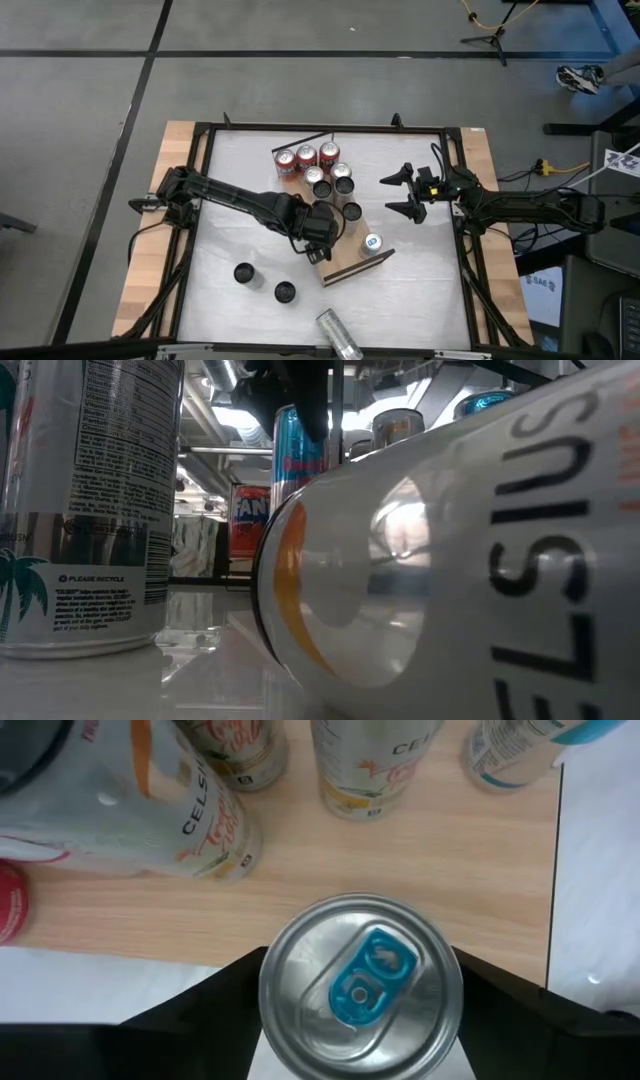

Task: Place canned beverage on shelf
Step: Align the blue soda can with the other blue soda can

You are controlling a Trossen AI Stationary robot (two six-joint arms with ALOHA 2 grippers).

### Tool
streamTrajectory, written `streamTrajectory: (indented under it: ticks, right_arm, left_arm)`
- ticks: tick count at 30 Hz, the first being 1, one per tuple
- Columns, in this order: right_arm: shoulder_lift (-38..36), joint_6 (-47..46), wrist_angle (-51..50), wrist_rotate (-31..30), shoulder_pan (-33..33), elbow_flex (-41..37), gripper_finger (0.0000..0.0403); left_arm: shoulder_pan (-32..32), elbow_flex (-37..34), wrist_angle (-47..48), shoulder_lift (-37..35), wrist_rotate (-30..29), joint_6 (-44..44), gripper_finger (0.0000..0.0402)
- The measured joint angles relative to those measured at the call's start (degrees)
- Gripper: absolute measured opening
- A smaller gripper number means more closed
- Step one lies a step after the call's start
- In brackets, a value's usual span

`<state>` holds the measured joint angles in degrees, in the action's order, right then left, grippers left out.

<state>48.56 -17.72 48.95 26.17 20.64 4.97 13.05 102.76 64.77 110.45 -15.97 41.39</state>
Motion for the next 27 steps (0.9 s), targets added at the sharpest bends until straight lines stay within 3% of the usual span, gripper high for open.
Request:
streamTrajectory:
  ticks: [11,18,27]
  right_arm:
    - [0.01,0.00,-0.01,-0.01,0.00,0.00,0.0399]
    - [0.00,0.00,-0.02,0.00,-0.02,0.00,0.0399]
    - [0.00,0.00,-0.48,0.09,0.00,0.00,0.0399]
  left_arm:
    - [-0.82,0.00,-0.53,0.00,0.59,0.04,0.0278]
    - [-2.16,0.00,-1.54,-0.41,5.19,-1.33,0.0278]
    - [-3.33,0.00,-2.71,-2.93,4.79,-1.46,0.0279]
